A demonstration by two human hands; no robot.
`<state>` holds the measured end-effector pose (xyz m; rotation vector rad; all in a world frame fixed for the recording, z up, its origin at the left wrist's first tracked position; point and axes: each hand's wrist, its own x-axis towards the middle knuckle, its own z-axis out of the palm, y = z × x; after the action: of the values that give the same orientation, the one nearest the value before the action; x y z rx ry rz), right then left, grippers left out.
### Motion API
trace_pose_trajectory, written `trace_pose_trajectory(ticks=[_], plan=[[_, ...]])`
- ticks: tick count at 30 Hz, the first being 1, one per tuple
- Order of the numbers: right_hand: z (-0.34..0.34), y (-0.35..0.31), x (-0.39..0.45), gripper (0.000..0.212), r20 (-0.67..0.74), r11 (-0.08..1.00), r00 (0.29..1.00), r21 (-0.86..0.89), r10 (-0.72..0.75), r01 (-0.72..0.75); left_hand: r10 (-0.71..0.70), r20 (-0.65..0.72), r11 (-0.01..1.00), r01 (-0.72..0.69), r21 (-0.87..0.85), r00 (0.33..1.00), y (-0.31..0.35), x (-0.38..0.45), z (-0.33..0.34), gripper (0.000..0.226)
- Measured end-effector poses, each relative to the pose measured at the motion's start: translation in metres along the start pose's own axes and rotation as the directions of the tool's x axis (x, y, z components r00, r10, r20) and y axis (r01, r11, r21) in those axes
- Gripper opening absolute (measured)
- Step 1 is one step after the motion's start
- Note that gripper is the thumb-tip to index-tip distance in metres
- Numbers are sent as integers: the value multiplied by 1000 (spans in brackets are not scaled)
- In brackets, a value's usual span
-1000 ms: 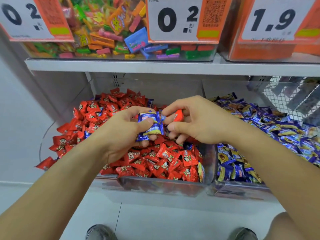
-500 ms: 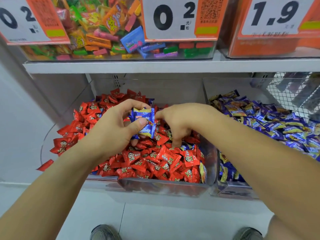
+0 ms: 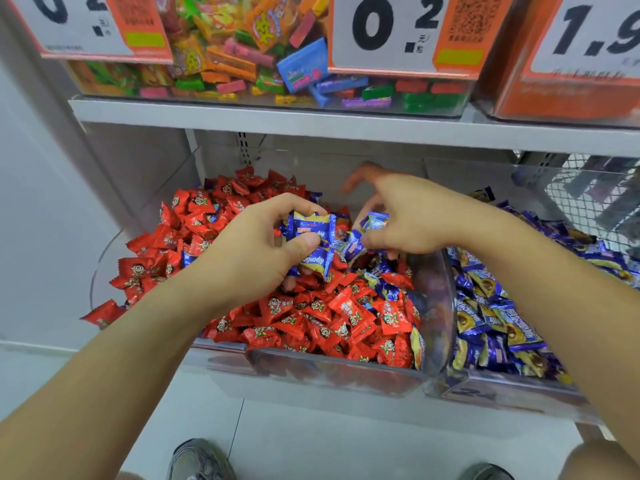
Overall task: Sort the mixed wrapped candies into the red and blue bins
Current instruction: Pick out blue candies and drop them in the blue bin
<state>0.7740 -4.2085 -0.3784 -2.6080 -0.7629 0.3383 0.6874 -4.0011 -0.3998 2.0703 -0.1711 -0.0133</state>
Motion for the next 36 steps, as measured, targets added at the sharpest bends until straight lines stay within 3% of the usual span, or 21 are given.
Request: trace_pose_trajectory(ticks=[4,6,10,14,17,20,22,26,29,32,34,36], plan=[[2,8,-33,56,-190,943,982,328,4,60,-20,-71,999,16,-45,997,0,4,2,21],[4,9,-46,59,-230,913,973,397,-4,98,-36,-83,996,29,-89,996,3,5,5,21],[11,8,-52,52,-347,884,938,437,-3,165,-74,-57,978,61,-199,996,12,7,20,20],[19,8,-56,40,-448,837,894,493,10,238,-136,8,893,126,-433,991,20,8,34,19],[24,5,-56,35,-546,891,836,405,57,204,-204,34,781,183,-598,978,29,10,42,20],[30,-7,-60,28,-609,929,786,342,103,143,-182,82,712,189,-676,980,39,13,55,23],[30,-11,-62,26,-626,941,773,312,102,129,-134,25,764,119,-634,991,41,15,61,24],[14,1,-77,30,-382,782,911,611,153,125,-72,-83,870,22,-493,994,45,23,66,20],[12,8,-90,32,-476,848,872,504,117,161,-51,-52,907,25,-420,997,56,25,80,9],[6,23,-102,20,-499,779,845,601,191,179,-59,1,912,54,-407,998,69,26,98,12],[-1,41,-111,17,-500,747,822,648,271,147,-72,-46,924,50,-378,996,76,30,106,13],[-9,61,-120,17,-506,745,791,660,343,99,6,-115,975,-31,-220,993,82,37,113,9]])
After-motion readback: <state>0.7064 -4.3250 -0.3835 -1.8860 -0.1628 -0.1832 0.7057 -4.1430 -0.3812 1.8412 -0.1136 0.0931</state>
